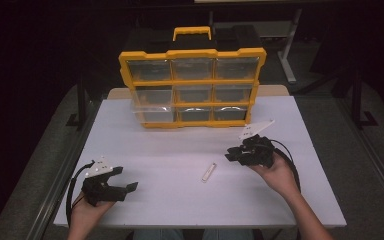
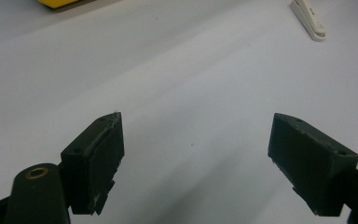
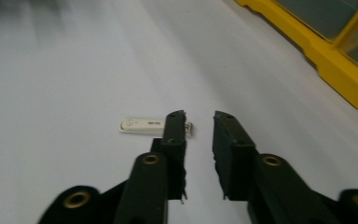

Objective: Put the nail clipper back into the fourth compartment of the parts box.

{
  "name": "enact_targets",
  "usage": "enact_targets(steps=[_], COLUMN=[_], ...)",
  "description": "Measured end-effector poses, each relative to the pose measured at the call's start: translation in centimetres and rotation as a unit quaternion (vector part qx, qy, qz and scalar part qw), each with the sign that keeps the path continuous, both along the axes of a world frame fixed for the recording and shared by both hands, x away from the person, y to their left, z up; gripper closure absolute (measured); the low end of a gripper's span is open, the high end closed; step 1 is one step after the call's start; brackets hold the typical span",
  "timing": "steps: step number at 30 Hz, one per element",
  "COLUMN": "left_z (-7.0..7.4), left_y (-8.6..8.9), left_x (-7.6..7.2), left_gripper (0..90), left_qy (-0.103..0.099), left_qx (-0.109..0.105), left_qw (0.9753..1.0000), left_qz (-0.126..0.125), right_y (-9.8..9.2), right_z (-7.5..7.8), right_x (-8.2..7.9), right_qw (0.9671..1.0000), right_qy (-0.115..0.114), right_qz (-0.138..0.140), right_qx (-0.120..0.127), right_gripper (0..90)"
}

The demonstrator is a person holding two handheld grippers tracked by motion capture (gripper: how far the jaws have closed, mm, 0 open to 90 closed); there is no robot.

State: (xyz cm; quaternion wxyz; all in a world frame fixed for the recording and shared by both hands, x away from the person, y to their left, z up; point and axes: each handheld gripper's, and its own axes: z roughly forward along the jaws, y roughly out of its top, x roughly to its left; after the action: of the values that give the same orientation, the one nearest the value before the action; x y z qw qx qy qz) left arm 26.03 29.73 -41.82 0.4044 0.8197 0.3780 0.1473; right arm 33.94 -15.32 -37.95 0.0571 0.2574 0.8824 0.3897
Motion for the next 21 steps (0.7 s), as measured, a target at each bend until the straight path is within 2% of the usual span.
enact_targets(steps=[1,4,6,8,15,18,21], left_z=[0.0,0.0,0.0,0.0,0.0,0.0,0.0], left_y=[0.0,0.0,0.0,0.1,0.1,0.2,0.2], left_x=[0.0,0.0,0.0,0.0,0.0,0.0,0.0], left_gripper=[18.4,18.4,18.4,18.4,18.5,18.5,18.5], left_qy=[0.0,0.001,0.0,0.001,0.001,0.002,0.002], left_qx=[0.0,-0.002,-0.002,0.005,-0.003,-0.004,-0.004], left_qw=[1.0,1.0,1.0,1.0,1.0,1.0,1.0], left_qz=[0.0,0.001,0.001,-0.003,0.002,0.003,0.004], right_y=[0.0,0.9,1.1,1.8,3.8,4.9,5.8], right_z=[0.0,-0.1,-0.1,-0.2,-0.6,-1.1,-1.8], right_x=[0.0,0.4,0.4,0.7,1.2,1.4,1.6], right_qw=[1.0,0.9998,0.9997,0.9994,0.9982,0.9973,0.9963], right_qy=[0.0,0.011,0.013,0.022,0.03,0.036,0.039], right_qz=[0.0,0.016,0.02,0.027,0.05,0.061,0.07], right_qx=[0.0,0.0,-0.001,-0.001,-0.018,-0.018,-0.032], right_gripper=[75.6,83.6,84.9,88.4,88.6,88.6,88.6])
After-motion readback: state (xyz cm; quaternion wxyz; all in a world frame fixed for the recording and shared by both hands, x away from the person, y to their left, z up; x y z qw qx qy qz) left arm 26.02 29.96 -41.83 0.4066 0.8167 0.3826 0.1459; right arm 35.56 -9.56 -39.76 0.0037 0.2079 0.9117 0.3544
